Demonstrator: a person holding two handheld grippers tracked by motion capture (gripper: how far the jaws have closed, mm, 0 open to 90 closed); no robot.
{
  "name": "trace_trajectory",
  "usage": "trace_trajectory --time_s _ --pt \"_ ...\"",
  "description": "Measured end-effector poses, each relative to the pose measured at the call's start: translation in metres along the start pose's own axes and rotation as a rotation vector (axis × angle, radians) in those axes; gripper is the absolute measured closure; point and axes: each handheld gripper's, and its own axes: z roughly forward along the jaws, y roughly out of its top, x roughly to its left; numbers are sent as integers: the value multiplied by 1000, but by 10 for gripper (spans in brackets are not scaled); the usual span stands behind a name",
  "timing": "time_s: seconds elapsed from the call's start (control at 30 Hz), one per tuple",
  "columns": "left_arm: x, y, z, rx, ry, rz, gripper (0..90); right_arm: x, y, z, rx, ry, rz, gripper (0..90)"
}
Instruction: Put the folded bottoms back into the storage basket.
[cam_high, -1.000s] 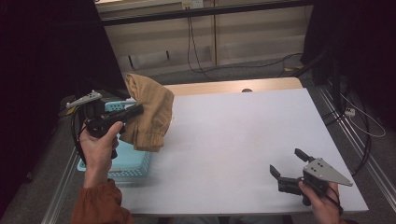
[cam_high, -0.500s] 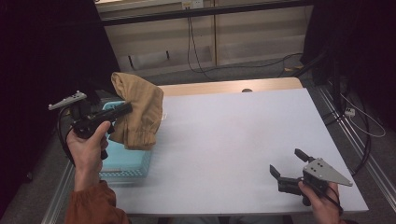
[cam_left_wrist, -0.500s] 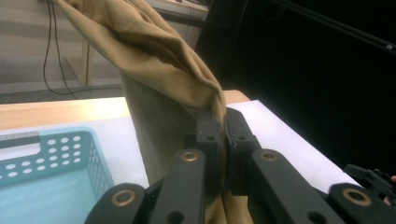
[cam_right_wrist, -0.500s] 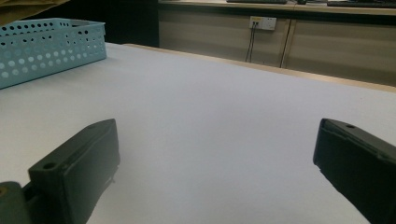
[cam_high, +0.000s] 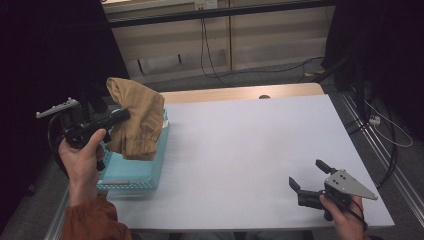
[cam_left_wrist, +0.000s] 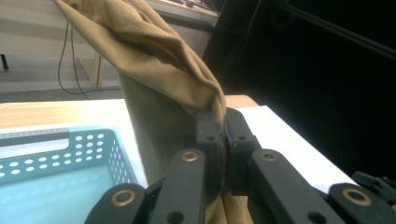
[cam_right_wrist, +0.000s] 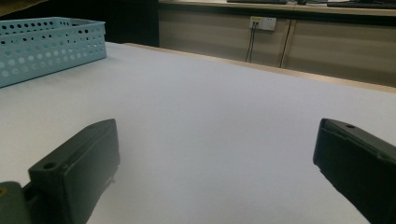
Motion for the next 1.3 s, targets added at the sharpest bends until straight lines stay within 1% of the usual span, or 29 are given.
trace_trajectory --time_s 0.07,0.13,0.17,0.23,0.27,0.37,0.4,0.43,0.47,0.5,0.53,0.57,0.67,0.73,0.77,0.8,0.83,0.87,0.93,0.97,1.0,1.07,1.2,1.23,1.27,1.3 --pt "3 0 -4 -12 16 3 870 0 0 0 3 1 -5 4" --pt "5 0 -5 -13 14 -3 870 0 0 1 3 2 -4 4" --pt "9 -1 -7 -10 24 0 870 0 0 1 6 4 -5 5" --pt "12 -1 -9 -12 29 -14 870 1 -1 1 8 4 -4 5" --pt "13 -2 -9 -11 28 -14 870 0 0 2 8 4 -4 6" --pt "17 -5 -8 16 33 -12 870 0 -1 1 7 -3 1 4" --pt "18 -6 -7 15 30 -27 870 -1 0 1 6 -6 6 4" --pt "22 -7 -7 20 24 -30 870 -1 0 1 5 -6 8 4" --pt "25 -8 -7 16 17 -45 870 -1 -1 1 6 -5 6 4" --pt "30 -9 -7 15 14 -51 870 0 -1 1 7 -4 5 4" --pt "32 -10 -7 25 17 -54 870 0 -1 1 7 -4 2 4" --pt "36 -11 -7 32 29 -53 870 0 -1 1 6 -4 2 4" --pt "44 -15 -6 45 38 -73 870 0 -1 1 6 -3 4 3" --pt "45 -16 -6 53 45 -72 870 0 -1 1 7 -2 2 3" --pt "47 -18 -4 60 57 -81 870 1 -1 1 6 -1 0 4" --pt "49 -19 -4 65 60 -78 870 1 -1 1 6 0 0 3" --pt "51 -21 -2 76 78 -85 870 1 -1 1 6 0 0 3" --pt "52 -22 -1 79 87 -81 870 1 -1 1 6 1 -2 4" --pt "54 -25 1 90 81 -93 870 1 -1 1 10 1 -2 4" --pt "54 -26 1 91 86 -96 870 1 -1 1 14 2 -6 3" --pt "55 -26 2 98 85 -90 870 1 -1 1 17 4 -8 3" --pt "56 -27 2 94 76 -98 870 2 -1 1 18 5 -7 3" --pt "57 -28 5 112 72 -90 870 1 -1 2 18 1 -6 3" --pt "58 -29 7 112 65 -98 870 1 -1 2 18 1 -7 3" --pt "58 -30 7 117 66 -106 870 1 -1 2 21 0 -8 3" --pt "57 -30 8 124 69 -101 870 1 -2 2 23 0 -8 3"
